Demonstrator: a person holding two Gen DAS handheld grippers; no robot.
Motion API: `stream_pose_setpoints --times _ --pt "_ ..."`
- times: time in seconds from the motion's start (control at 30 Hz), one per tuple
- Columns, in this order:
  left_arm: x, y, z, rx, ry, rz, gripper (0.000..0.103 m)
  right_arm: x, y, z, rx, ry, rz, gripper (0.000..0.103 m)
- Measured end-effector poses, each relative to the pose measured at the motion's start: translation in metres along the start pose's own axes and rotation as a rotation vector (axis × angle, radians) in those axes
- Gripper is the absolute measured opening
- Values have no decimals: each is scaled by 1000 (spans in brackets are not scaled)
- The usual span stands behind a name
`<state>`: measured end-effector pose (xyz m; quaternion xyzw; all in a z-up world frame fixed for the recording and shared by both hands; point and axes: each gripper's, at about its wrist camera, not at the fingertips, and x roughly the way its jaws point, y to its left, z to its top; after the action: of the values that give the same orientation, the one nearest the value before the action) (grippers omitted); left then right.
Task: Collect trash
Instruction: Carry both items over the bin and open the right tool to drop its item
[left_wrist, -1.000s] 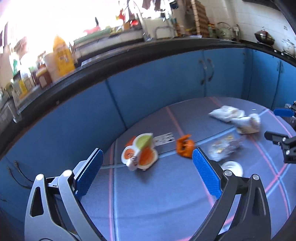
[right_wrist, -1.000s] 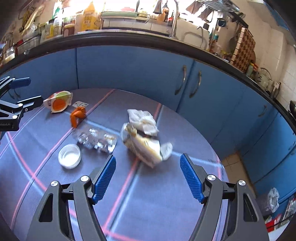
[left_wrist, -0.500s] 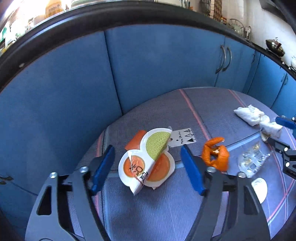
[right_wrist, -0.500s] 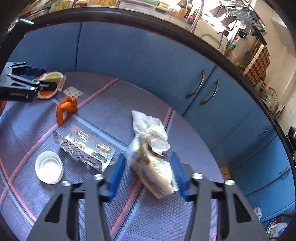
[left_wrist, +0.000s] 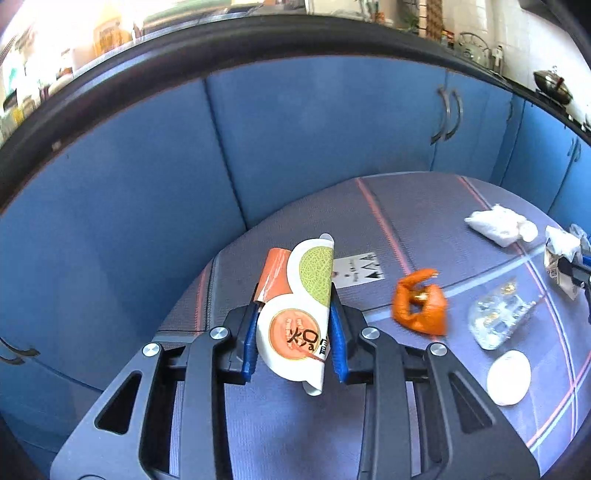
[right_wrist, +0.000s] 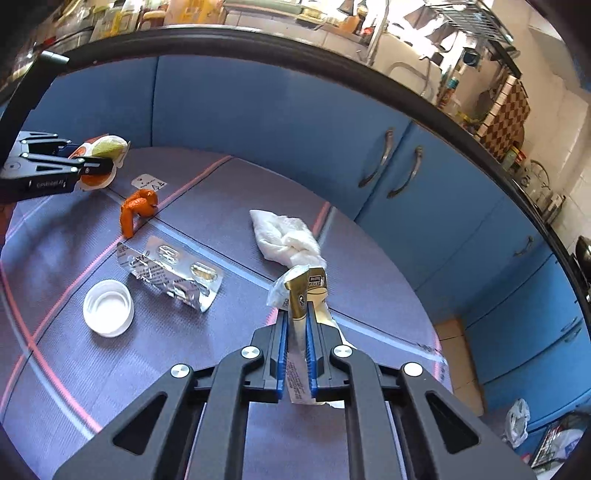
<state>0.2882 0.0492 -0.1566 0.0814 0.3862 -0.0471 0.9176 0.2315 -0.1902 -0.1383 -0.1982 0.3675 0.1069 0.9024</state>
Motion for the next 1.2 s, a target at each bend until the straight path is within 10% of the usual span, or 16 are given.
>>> stream_pose_setpoints --times 1.2 --pt "-156 -231 -10 372 -162 -272 32 -169 -112 -135 247 -52 -191 9"
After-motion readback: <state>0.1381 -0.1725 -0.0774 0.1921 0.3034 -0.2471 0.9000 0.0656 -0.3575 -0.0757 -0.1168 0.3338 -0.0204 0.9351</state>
